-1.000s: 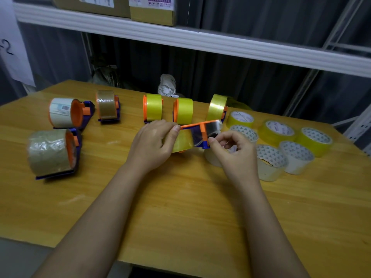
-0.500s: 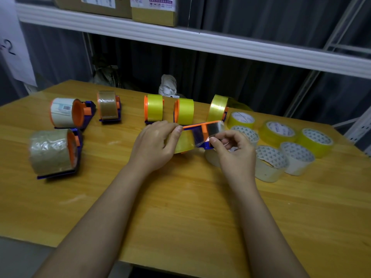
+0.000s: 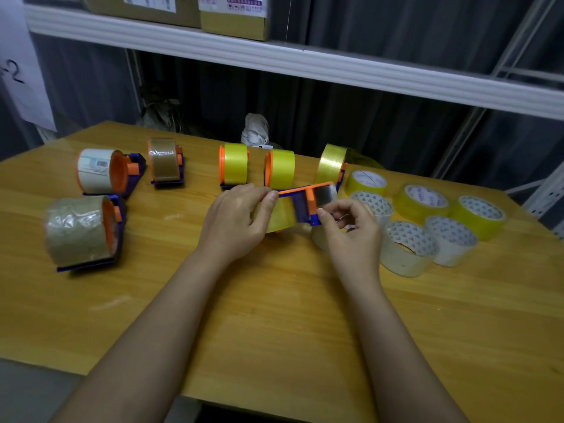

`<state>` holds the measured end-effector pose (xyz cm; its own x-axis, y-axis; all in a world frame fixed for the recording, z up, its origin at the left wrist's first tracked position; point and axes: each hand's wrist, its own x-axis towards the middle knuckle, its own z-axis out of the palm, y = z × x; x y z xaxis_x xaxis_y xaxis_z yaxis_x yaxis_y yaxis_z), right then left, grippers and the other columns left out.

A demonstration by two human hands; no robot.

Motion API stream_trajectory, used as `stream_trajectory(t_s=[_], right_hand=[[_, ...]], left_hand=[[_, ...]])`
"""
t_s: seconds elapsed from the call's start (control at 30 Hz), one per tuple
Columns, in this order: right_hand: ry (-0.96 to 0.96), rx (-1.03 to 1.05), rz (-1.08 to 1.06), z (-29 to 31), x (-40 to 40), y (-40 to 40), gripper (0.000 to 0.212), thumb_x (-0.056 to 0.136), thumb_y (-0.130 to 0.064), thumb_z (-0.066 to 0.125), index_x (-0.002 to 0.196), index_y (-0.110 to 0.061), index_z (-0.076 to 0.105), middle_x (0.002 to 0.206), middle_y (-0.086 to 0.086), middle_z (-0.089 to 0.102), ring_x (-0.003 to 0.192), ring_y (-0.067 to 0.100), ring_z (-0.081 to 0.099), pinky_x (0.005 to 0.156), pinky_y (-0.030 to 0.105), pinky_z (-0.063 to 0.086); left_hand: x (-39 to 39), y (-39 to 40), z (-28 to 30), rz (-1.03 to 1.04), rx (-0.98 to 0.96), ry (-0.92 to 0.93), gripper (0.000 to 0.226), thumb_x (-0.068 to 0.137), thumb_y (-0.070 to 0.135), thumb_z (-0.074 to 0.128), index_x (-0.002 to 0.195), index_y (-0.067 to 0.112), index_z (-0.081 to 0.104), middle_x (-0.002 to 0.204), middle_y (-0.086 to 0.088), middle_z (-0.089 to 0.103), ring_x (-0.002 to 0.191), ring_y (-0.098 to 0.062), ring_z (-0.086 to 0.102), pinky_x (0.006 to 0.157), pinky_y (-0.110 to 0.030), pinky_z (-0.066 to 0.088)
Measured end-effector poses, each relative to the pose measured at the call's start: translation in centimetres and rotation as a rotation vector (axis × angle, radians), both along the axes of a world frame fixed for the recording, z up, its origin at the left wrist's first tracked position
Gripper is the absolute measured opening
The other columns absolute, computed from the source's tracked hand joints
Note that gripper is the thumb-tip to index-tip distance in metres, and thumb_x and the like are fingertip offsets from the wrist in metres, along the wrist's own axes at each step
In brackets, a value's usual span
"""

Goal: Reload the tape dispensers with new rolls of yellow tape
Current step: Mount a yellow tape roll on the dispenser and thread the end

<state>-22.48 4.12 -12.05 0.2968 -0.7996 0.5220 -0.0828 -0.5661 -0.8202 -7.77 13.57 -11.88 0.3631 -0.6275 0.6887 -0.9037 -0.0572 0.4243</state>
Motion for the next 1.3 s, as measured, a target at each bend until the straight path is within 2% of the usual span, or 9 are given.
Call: stream_trajectory(t_s=[0.17,0.33,0.47,0.6,0.77,0.93,1.0,1.1,1.3], right_hand=[[0.011,0.075,0.030,0.1,-0.3,-0.2,0.014,0.083,-0.011,0.073,0.078,-0.020,0.063,0.093,0.007,0.060,0.069,-0.002,0.047,0.066,0.005,0.038],[-0.059,0.251,0.110,0.3,-0.4,-0.7,0.018,0.079,-0.011,0.076,0.075,-0.024,0.064,0.085,0.001,0.056,0.070,0.008,0.046,0.067,0.021,0.041],[-0.136,0.354,0.166,0.8,-0.7,-0.6,0.018,0.078,-0.005,0.075,0.086,-0.017,0.065,0.077,-0.009,0.053,0.070,0.008,0.047,0.068,0.021,0.044],[-0.237,0.395,0.167,1.0,-1.3,-0.8,0.005,0.086,-0.015,0.066,0.089,-0.019,0.066,0.083,-0.012,0.059,0.070,-0.006,0.052,0.064,0.010,0.042],[-0.210,0.297,0.138,1.1,-1.3,-0.7,0.008,0.092,-0.014,0.060,0.096,-0.014,0.067,0.090,-0.009,0.062,0.073,-0.010,0.053,0.065,0.007,0.042],[-0.208,0.215,0.121,1.1,-0.6,0.2,0.029,0.084,-0.033,0.067,0.095,-0.006,0.066,0.081,-0.006,0.060,0.068,-0.003,0.052,0.063,0.010,0.045],[-0.188,0.199,0.079,0.9,-0.3,0.2,0.019,0.083,-0.027,0.072,0.090,-0.011,0.066,0.076,-0.007,0.058,0.064,-0.003,0.049,0.060,0.010,0.043],[-0.186,0.189,0.044,0.7,-0.5,-0.2,0.003,0.087,-0.019,0.070,0.086,-0.016,0.069,0.077,-0.008,0.064,0.070,0.002,0.055,0.063,0.011,0.046],[-0.164,0.221,0.067,0.9,-1.2,-0.6,0.007,0.088,-0.019,0.067,0.083,-0.024,0.069,0.080,-0.012,0.067,0.075,-0.007,0.060,0.068,0.010,0.047]], left_hand=[[0.2,0.0,0.1,0.017,-0.006,0.036,0.039,0.096,0.032,0.040,0.103,0.006,0.069,0.092,-0.007,0.069,0.086,-0.022,0.062,0.067,-0.030,0.042],[0.2,0.1,0.1,0.014,0.002,0.030,0.040,0.097,0.033,0.040,0.103,0.006,0.069,0.092,-0.006,0.068,0.086,-0.022,0.061,0.067,-0.030,0.042],[0.3,0.2,0.0,0.000,0.010,-0.001,0.040,0.096,0.033,0.039,0.103,0.006,0.068,0.088,-0.004,0.067,0.083,-0.021,0.060,0.067,-0.029,0.037],[0.4,0.2,0.0,-0.005,-0.008,0.020,0.048,0.095,0.038,0.034,0.102,0.006,0.069,0.089,-0.006,0.068,0.083,-0.021,0.060,0.066,-0.030,0.040],[0.4,0.2,-0.1,-0.007,-0.017,0.010,0.047,0.095,0.038,0.035,0.102,0.006,0.069,0.088,-0.005,0.068,0.083,-0.020,0.060,0.065,-0.029,0.040],[0.1,0.0,0.0,-0.006,-0.001,-0.039,0.045,0.095,0.036,0.035,0.101,0.006,0.069,0.084,-0.004,0.066,0.079,-0.022,0.060,0.066,-0.028,0.036],[0.0,0.0,0.0,-0.004,0.003,-0.050,0.045,0.095,0.036,0.035,0.100,0.007,0.069,0.084,-0.004,0.066,0.079,-0.023,0.060,0.067,-0.027,0.034],[-0.1,0.0,0.0,0.004,0.014,-0.048,0.046,0.095,0.037,0.034,0.102,0.007,0.069,0.085,-0.004,0.066,0.080,-0.022,0.059,0.068,-0.028,0.034],[0.0,0.2,0.0,-0.005,0.017,-0.048,0.046,0.095,0.036,0.035,0.104,0.006,0.068,0.087,-0.004,0.066,0.081,-0.021,0.060,0.069,-0.027,0.035]])
